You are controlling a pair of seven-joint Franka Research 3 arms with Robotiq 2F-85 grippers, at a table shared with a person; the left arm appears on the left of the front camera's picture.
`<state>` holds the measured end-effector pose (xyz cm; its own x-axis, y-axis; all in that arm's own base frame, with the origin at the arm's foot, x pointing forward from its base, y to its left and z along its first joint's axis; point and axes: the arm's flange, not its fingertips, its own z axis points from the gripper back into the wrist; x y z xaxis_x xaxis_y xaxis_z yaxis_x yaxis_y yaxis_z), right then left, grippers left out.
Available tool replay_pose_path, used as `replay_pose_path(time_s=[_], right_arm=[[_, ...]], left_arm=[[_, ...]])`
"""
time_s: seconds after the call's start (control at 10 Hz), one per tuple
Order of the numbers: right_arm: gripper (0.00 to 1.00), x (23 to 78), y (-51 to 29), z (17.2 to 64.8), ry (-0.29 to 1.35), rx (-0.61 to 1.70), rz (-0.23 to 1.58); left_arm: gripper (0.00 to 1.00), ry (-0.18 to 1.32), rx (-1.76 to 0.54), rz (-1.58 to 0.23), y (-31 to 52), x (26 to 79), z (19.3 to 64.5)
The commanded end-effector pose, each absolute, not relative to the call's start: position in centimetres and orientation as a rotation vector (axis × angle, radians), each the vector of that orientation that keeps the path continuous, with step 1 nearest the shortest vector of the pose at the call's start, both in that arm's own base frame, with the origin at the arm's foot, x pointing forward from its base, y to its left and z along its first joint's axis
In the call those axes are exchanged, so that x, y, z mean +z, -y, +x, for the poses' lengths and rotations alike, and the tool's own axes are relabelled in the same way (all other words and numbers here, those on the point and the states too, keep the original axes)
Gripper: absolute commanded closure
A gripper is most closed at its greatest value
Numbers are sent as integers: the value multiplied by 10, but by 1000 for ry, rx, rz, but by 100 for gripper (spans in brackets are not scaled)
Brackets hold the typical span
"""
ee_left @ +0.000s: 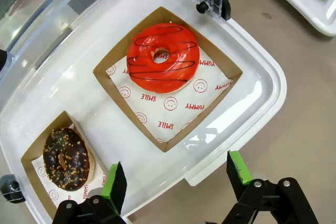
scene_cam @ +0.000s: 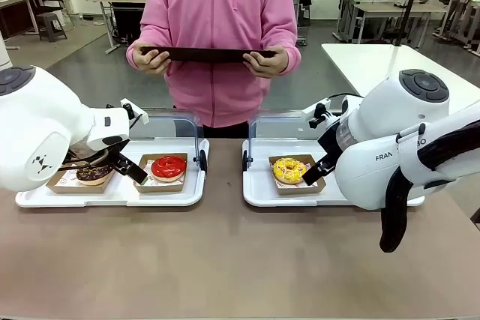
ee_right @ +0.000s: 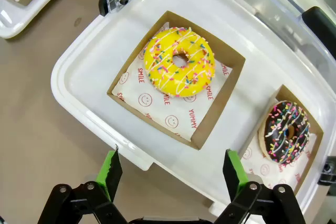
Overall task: Provide the desired donut to the person.
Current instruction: Pick up and lift the Paper togo box containing the Donut pointed at by the person.
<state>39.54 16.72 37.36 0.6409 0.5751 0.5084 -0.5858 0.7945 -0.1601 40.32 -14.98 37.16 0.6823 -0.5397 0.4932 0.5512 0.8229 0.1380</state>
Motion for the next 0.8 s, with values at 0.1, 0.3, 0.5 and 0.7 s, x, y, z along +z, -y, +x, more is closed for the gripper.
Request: replay_pose_path(time_s=[0.1,0.3,0.5,0.7], right_arm=[[0,374,-167,395,573,662,20],[0,374,-167,395,573,662,20],[0,402,-146,392,589,697,61],[0,449,-82,364,575,810,123]], left_arm=[[0,546,-612,-22,150,372,403],[0,546,-612,-22,150,372,403],[0,521,-649,-21,131,390,397],[0,524,-679,-116,85,424,363]])
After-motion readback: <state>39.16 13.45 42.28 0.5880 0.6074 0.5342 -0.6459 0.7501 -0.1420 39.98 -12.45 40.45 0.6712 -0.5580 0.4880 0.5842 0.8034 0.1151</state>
